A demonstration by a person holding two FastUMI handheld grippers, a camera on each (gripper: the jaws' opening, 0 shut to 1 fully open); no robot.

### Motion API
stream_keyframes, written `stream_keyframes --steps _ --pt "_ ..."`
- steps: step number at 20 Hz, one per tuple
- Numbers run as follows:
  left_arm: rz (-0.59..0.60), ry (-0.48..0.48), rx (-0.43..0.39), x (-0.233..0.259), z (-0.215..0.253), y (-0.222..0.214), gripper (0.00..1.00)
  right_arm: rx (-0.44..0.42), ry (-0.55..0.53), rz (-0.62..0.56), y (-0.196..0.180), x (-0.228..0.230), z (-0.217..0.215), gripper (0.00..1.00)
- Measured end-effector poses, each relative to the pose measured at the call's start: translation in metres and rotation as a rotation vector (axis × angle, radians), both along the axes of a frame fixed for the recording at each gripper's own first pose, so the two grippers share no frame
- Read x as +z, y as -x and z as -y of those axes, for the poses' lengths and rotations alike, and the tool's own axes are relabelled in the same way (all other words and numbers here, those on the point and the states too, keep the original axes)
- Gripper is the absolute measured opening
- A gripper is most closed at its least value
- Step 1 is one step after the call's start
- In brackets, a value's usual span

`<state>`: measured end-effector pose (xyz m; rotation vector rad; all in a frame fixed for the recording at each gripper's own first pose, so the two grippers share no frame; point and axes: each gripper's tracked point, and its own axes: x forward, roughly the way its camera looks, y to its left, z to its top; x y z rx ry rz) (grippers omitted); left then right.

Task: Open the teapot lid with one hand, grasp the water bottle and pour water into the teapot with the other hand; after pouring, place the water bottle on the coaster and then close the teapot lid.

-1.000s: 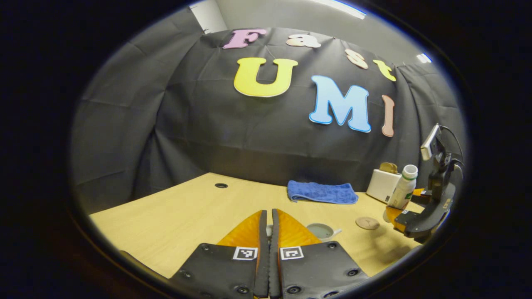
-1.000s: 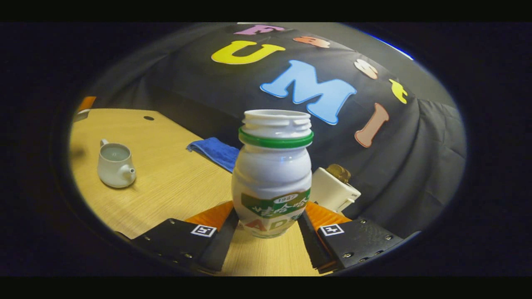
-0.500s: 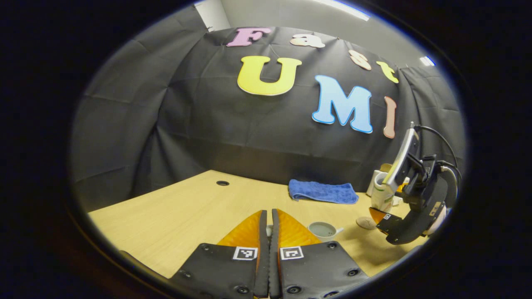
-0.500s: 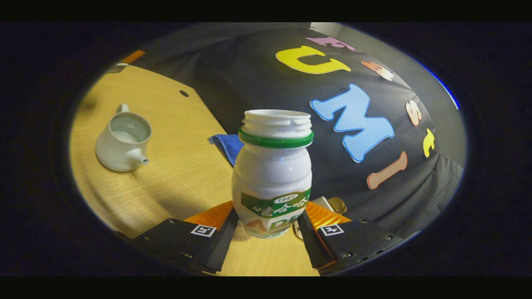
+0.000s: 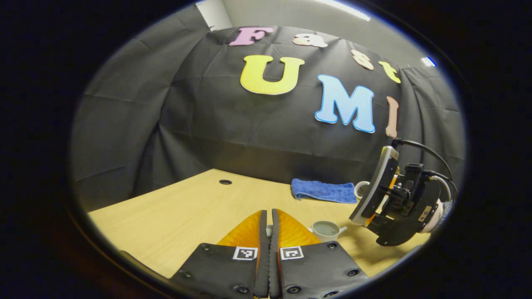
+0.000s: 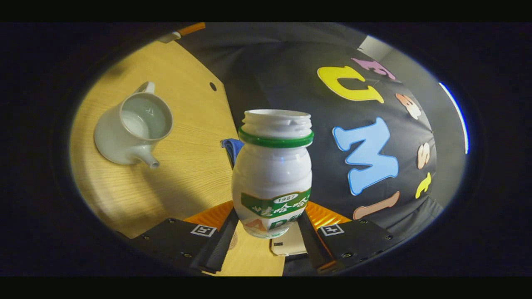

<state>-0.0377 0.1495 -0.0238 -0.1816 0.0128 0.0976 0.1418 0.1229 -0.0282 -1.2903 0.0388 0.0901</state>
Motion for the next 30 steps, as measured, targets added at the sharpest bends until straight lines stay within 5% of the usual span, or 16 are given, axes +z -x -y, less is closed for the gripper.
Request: stream_keyframes --steps 7,30 --pt "-0.006 0.001 0.011 -0.002 -0.006 0.003 0.06 0.050 0.161 0.047 -0.012 0.006 -0.014 0.76" --pt "-0.019 -0.007 0.024 -0.007 -0.011 0.003 0.06 0.145 0.407 0.200 -0.016 0.023 -0.027 0.76"
